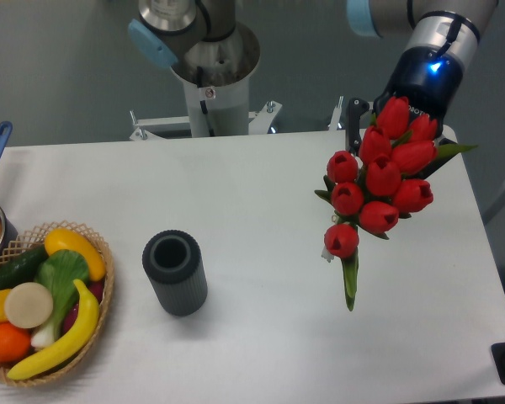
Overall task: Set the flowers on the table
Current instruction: 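Lift the red tulip bunch upright in the gripper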
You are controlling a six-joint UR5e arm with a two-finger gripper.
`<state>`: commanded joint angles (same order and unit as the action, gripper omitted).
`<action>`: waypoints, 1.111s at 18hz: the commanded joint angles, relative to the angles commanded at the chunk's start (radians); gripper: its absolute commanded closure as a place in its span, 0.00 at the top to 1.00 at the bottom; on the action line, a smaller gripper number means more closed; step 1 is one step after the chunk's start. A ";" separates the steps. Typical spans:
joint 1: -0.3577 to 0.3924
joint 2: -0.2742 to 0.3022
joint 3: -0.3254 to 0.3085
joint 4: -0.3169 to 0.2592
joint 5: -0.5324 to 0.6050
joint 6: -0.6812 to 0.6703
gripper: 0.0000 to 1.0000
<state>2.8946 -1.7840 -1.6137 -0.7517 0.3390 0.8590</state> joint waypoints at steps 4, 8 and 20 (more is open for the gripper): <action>-0.003 0.008 -0.011 -0.002 0.032 0.012 0.40; -0.005 0.038 -0.023 -0.006 0.162 0.012 0.40; -0.107 0.089 -0.115 -0.008 0.661 0.050 0.40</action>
<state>2.7874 -1.6950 -1.7288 -0.7593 0.9997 0.9094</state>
